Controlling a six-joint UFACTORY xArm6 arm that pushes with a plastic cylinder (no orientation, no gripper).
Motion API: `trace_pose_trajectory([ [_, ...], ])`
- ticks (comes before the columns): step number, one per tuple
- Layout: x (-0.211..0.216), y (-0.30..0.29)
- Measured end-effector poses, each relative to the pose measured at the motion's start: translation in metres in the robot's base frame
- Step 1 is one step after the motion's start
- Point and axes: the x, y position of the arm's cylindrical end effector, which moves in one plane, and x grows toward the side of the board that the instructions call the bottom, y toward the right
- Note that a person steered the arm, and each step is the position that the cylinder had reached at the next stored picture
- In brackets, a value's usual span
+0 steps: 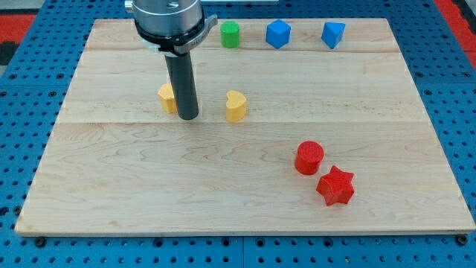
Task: Place the yellow blocks horizontal to each other
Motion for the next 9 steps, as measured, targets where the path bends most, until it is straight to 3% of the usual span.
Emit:
trace_pose_trajectory([
  [2,-0.043,0.000],
  [6,-0.036,-0.021],
  [7,-0.021,-0.021],
  [9,0.055,0.007],
])
